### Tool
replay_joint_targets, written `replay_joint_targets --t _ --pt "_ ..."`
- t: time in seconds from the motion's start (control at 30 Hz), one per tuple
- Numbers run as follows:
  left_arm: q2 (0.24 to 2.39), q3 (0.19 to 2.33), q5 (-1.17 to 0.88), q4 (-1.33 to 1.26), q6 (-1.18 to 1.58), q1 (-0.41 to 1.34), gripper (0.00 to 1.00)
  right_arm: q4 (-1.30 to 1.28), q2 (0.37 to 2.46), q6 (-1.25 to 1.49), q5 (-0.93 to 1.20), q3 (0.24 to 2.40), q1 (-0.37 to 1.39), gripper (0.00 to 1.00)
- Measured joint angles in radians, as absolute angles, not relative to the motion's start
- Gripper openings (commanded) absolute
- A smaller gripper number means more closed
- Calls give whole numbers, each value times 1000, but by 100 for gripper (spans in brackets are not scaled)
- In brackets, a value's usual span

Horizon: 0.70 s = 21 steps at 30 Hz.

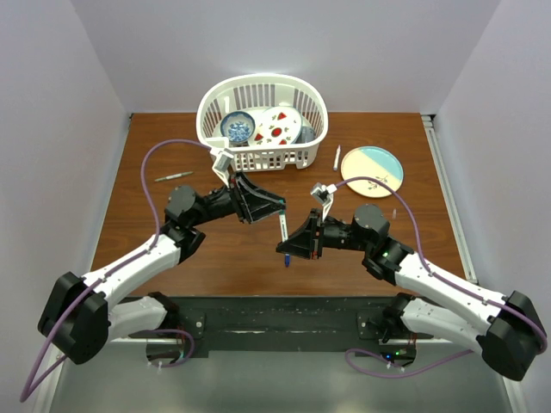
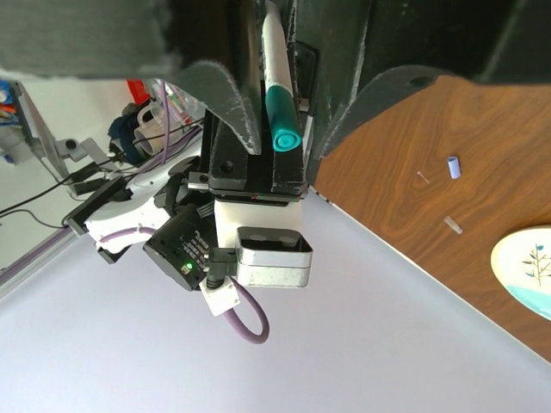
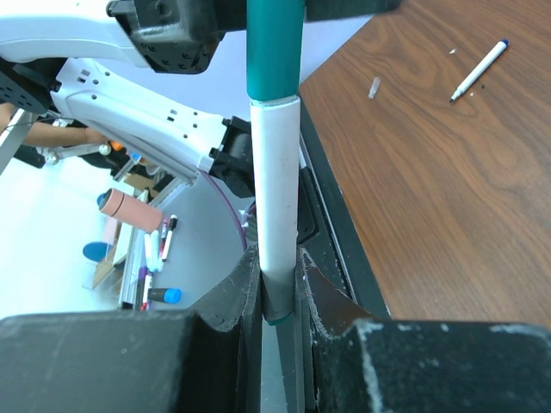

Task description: Insert the pens into the pen caps

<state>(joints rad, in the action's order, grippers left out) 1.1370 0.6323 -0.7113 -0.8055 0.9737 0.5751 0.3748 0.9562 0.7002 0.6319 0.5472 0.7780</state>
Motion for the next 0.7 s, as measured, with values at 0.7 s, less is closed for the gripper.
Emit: replay_joint_targets --t 0.7 --pt "1135 525 -704 -947 1109 524 0 -23 1060 502 567 788 793 0"
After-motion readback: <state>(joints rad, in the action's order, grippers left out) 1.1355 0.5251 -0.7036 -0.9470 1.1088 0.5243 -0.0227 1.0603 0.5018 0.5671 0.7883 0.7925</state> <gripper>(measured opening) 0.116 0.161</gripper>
